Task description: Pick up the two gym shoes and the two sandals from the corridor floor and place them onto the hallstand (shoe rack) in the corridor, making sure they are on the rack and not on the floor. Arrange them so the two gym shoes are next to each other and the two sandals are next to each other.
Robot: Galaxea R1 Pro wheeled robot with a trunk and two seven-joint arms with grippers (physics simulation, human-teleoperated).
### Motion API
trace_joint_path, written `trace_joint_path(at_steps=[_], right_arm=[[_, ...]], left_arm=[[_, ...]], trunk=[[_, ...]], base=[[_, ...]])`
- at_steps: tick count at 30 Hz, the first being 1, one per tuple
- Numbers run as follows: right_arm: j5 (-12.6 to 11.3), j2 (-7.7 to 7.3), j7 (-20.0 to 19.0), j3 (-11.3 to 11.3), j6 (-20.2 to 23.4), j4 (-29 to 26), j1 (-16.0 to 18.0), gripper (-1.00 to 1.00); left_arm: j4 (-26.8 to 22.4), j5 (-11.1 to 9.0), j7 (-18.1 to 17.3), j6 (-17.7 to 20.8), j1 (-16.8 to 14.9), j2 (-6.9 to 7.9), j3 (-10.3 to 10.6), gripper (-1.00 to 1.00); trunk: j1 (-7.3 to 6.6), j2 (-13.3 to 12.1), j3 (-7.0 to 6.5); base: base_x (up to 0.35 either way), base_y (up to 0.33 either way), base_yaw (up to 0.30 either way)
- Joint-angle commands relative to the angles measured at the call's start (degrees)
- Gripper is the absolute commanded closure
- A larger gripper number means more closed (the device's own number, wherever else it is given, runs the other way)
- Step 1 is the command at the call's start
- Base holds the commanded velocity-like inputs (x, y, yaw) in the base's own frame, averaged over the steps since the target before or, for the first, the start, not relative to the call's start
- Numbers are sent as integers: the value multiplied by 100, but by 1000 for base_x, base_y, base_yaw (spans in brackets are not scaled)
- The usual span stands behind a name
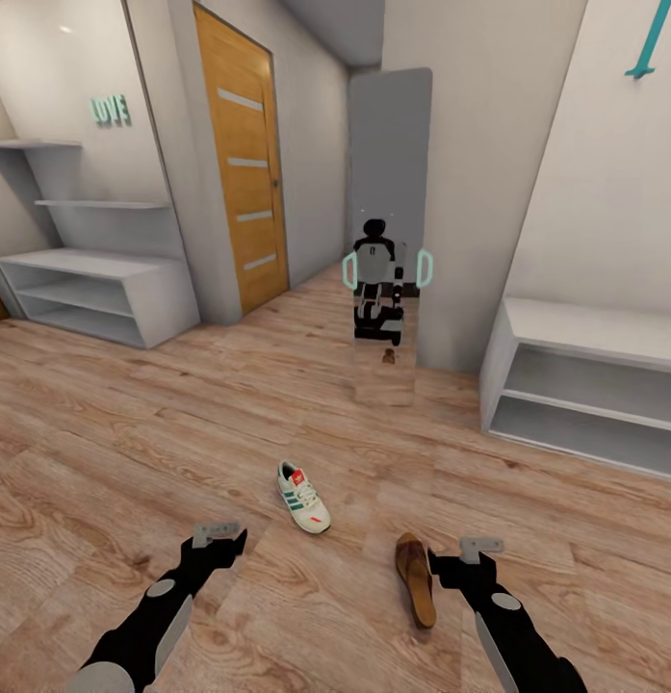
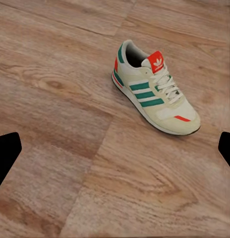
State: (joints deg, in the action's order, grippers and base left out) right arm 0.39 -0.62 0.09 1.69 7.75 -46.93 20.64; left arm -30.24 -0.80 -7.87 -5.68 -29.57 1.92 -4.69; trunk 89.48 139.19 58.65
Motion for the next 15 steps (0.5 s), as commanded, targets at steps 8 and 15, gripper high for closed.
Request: trace_joint_path(at_steps=[8, 15], right_arm=[[-1, -7, 9, 13, 39, -9, 1, -100], [-4, -3, 16, 8, 42, -15, 1, -100]], left_arm=[[-230, 0, -152, 429, -52, 59, 32, -100], [-370, 1, -176, 661, -134, 88, 44, -100]], trunk=[[175, 324, 215], [232, 411, 424]], base=[[0, 0, 0], [0, 0, 0]])
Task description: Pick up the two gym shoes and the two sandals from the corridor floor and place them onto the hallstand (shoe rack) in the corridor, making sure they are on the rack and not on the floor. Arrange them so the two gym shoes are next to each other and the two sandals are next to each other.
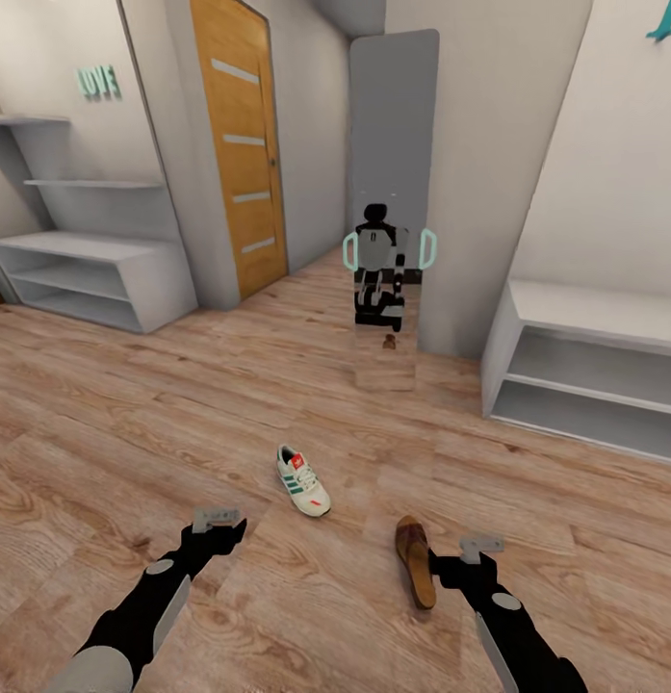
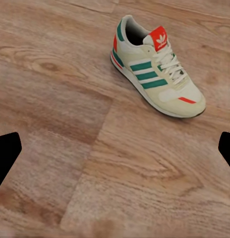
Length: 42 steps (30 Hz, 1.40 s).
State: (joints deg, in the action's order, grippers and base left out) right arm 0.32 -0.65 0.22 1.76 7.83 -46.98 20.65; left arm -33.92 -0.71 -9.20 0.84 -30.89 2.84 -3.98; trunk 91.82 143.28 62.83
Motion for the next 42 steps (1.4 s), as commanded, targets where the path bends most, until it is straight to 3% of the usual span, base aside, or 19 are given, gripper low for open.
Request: trace_joint_path(at_steps=[1, 12, 16, 29, 42], right_arm=[[4, 1, 3, 3, 33, -11, 1, -100], [3, -3, 4, 8, 34, -11, 1, -100], [3, -5, 4, 9, 32, -12, 1, -100], [3, -6, 4, 16, 34, -19, 1, -100], [2, -22, 2, 16, 34, -41, 1, -100]], left_arm=[[-14, -8, -43, 24, -8, -8, -26, -100], [-106, -13, -67, 27, -30, -98, 6, -100], [-515, -17, -59, 49, -20, -241, 129, -100], [-937, -25, -47, 94, 14, -354, 651, -100], [-1261, -56, -70, 16, 44, -416, 765, -100]], trunk=[[1, 4, 37], [29, 19, 381], [40, 24, 506], [73, 41, 912], [107, 59, 1318]], base=[[0, 0, 0], [0, 0, 0], [0, 0, 0], [0, 0, 0], [0, 0, 0]])
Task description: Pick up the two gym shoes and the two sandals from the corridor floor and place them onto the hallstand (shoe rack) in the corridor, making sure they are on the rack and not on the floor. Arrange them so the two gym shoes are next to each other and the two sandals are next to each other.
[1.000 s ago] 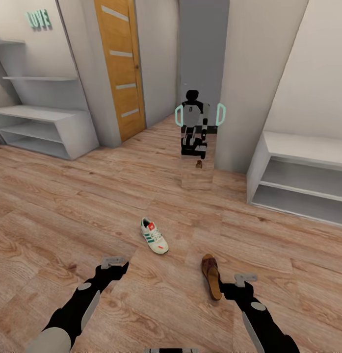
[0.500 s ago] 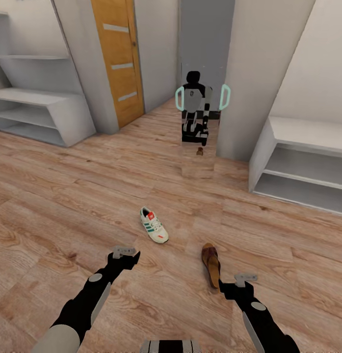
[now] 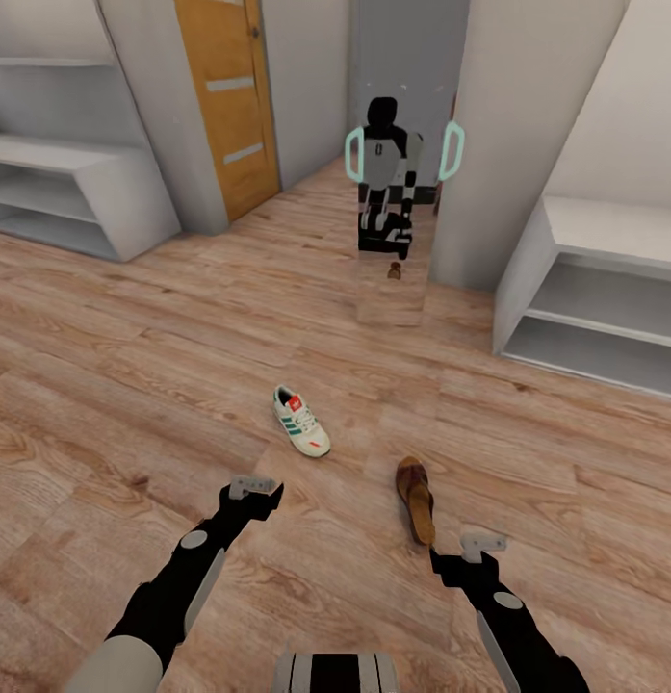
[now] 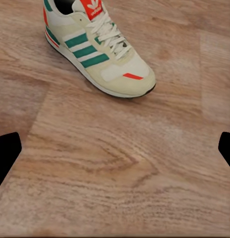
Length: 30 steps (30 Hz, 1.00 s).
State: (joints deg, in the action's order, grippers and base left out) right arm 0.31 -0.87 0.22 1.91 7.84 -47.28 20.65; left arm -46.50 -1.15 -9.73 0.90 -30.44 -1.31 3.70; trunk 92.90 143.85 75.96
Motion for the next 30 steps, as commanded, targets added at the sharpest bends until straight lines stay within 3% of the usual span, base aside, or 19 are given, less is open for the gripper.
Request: trace_joint_path(at_steps=[1, 15, 30], right_arm=[[4, 0, 1, 0, 33, -12, 0, -100], [3, -1, -5, -1, 33, -16, 0, -100], [11, 3, -5, -44, 36, -23, 0, -100]], left_arm=[[-10, -12, -18, 9, -1, -1, -3, -100], [-35, 17, -20, -2, 3, 2, 11, -100], [-43, 14, -20, -3, 3, 8, 12, -100]], trunk=[[1, 3, 36], [37, 22, 473], [37, 22, 515]], base=[[0, 0, 0], [0, 0, 0], [0, 0, 0]])
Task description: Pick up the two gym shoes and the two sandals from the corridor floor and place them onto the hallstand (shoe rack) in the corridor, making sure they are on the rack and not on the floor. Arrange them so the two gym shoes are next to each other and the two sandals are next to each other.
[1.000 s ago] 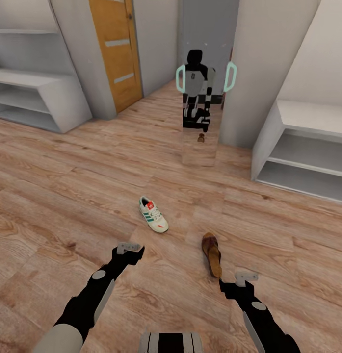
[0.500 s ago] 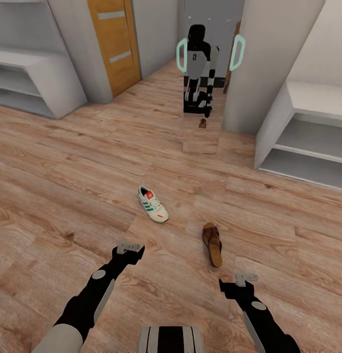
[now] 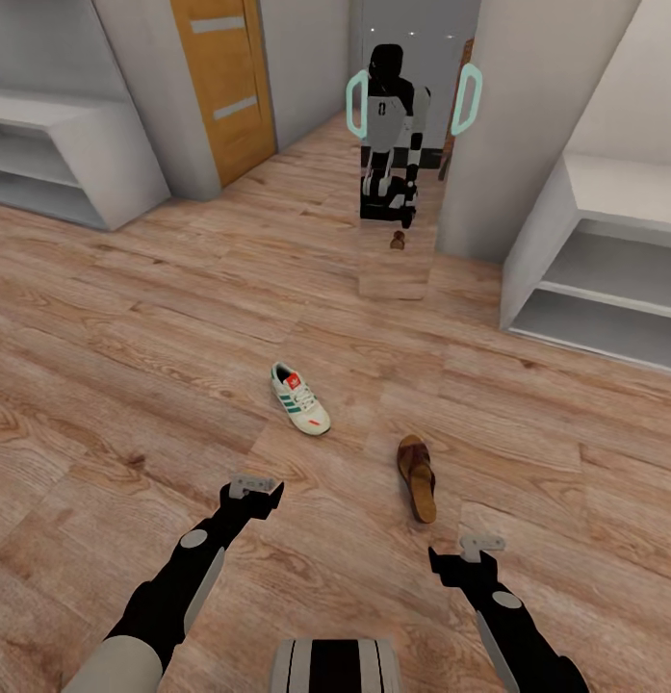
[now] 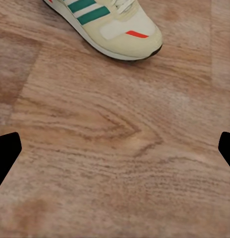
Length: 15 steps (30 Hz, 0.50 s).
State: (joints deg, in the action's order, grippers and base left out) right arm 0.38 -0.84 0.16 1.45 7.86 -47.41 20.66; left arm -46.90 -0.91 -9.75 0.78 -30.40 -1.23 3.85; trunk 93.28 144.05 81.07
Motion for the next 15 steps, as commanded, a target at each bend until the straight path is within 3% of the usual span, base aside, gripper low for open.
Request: trace_joint_path(at_steps=[1, 8, 15], right_arm=[[5, 0, 2, -1, 36, -12, 0, -100], [6, 1, 2, 11, 39, -18, 0, -100], [6, -1, 2, 22, 40, -19, 0, -100]], left_arm=[[-3, -16, -18, 9, -3, -1, -5, -100], [-11, -37, -18, 9, -9, -2, -7, -100], [-5, -43, -18, 9, -10, -8, -14, -100]], trunk=[[-1, 1, 4], [-1, 1, 4], [-1, 1, 4]], base=[[0, 0, 0], [50, 0, 0], [243, 32, 0]])
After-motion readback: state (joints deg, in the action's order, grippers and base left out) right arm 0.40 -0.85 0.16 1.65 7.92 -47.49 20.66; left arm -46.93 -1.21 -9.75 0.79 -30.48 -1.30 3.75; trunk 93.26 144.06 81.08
